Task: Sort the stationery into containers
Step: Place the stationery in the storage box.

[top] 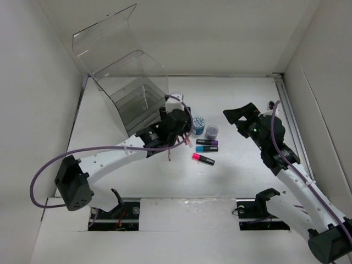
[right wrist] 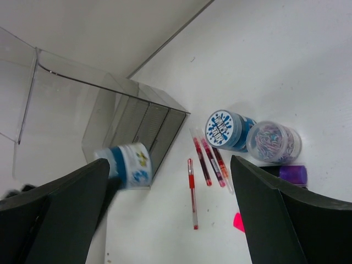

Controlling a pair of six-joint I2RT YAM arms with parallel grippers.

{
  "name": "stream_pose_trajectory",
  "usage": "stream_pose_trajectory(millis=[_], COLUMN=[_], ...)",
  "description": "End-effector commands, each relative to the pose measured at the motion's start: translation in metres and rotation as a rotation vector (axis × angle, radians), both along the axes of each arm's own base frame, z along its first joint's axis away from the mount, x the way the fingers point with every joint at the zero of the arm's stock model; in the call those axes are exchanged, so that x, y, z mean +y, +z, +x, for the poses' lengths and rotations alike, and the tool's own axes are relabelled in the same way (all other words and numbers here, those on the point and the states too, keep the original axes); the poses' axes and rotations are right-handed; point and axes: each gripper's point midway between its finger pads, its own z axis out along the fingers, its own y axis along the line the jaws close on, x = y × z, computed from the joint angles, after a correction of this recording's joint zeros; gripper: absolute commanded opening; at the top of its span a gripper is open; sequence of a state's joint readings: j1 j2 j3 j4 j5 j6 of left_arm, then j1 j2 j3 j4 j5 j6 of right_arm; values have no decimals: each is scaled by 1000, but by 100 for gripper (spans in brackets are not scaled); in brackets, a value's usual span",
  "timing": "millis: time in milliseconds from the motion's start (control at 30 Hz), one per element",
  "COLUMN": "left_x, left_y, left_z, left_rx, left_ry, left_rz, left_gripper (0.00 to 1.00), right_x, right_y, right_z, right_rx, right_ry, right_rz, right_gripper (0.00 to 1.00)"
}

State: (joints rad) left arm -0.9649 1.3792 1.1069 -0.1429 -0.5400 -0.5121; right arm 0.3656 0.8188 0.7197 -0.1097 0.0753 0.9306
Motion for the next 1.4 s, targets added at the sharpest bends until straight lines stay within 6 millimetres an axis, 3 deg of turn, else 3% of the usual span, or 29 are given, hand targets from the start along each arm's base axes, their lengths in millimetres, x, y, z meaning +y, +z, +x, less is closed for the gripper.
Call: stream_pose_trajectory(millis=[0,33,133,333,433,567,633,933,1133,1367], left_x=[28,44,63,86,93,118,127,140,143,144], left_y=[91,93,120,138,128,119,104,61,43,49], left_z=[42,57,91,126,141,158,169,181,183,173], left_rx=[-200,-217,-281,-334,-320,-316,-287,-233,-202,-199], left_ry=[165,234,347,464,505,576,582,637,643,629], left_rz=[-126,-96,-74,-19,40,60,62,117,127,93], left_gripper=[35,35,35,35,35,35,35,40,69,78], right_x=[4,4,4,6,5,5,5,5,6,6], right_y=[13,13,17,20,20,23,23,23,22,20], right_z=[2,2,1,-3,-3,-4,-4,-4,-2,-1], right_rx=[-56,-56,-66,-78,-80,-89,-89,-89,-89,-80], right_ry=[28,28,28,37,39,39,39,39,39,39], right_rz=[10,10,14,18,10,13,13,13,13,10], right_gripper=[98,98,98,98,98,98,98,98,98,98])
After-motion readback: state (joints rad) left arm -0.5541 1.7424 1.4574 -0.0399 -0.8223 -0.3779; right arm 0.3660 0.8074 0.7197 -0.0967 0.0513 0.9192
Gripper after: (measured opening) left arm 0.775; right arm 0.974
